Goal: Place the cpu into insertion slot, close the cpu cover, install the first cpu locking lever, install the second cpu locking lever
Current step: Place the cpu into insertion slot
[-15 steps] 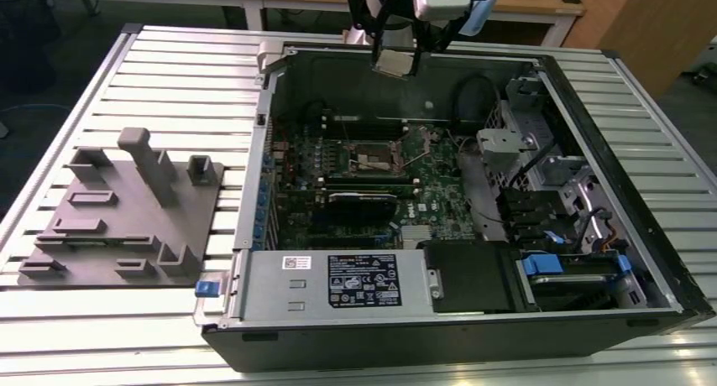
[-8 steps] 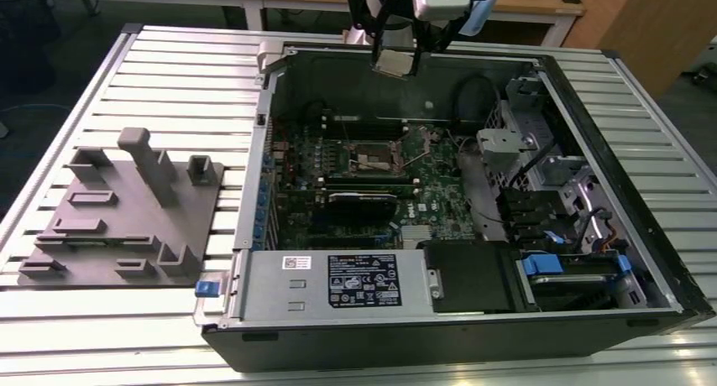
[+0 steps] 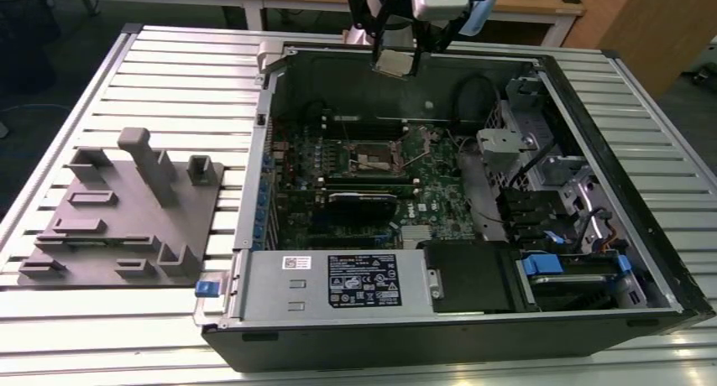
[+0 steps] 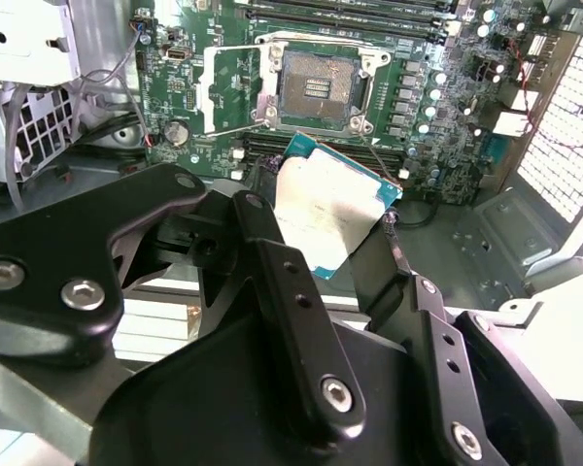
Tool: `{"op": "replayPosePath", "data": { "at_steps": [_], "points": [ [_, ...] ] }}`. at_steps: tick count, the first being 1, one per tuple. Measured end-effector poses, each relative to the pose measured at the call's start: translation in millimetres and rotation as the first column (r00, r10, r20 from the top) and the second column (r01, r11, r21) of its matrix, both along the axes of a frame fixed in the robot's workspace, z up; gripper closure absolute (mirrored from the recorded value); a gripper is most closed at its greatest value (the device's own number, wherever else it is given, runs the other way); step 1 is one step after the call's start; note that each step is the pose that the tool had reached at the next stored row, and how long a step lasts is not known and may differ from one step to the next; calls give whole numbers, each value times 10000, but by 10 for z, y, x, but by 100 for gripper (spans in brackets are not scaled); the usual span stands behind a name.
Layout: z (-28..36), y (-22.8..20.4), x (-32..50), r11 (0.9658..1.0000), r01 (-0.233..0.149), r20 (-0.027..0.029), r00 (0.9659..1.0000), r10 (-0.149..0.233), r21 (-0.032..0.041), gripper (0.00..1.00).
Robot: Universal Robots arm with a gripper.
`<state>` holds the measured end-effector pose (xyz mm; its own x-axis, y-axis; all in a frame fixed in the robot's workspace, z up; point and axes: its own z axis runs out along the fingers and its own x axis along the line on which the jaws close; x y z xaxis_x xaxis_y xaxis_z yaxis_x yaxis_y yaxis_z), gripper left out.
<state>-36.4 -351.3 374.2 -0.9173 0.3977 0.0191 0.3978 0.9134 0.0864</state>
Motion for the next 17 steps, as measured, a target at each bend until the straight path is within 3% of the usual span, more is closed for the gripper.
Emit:
{"op": "replayPosePath", "data": {
  "at_steps": [7, 17],
  "points": [
    [-9, 0, 0, 9986, 524, 1, 9986, -524, -10, 46],
    [-13, 0, 0, 9910, 1339, 1, 9910, -1339, -17, 46]
  ]
}}
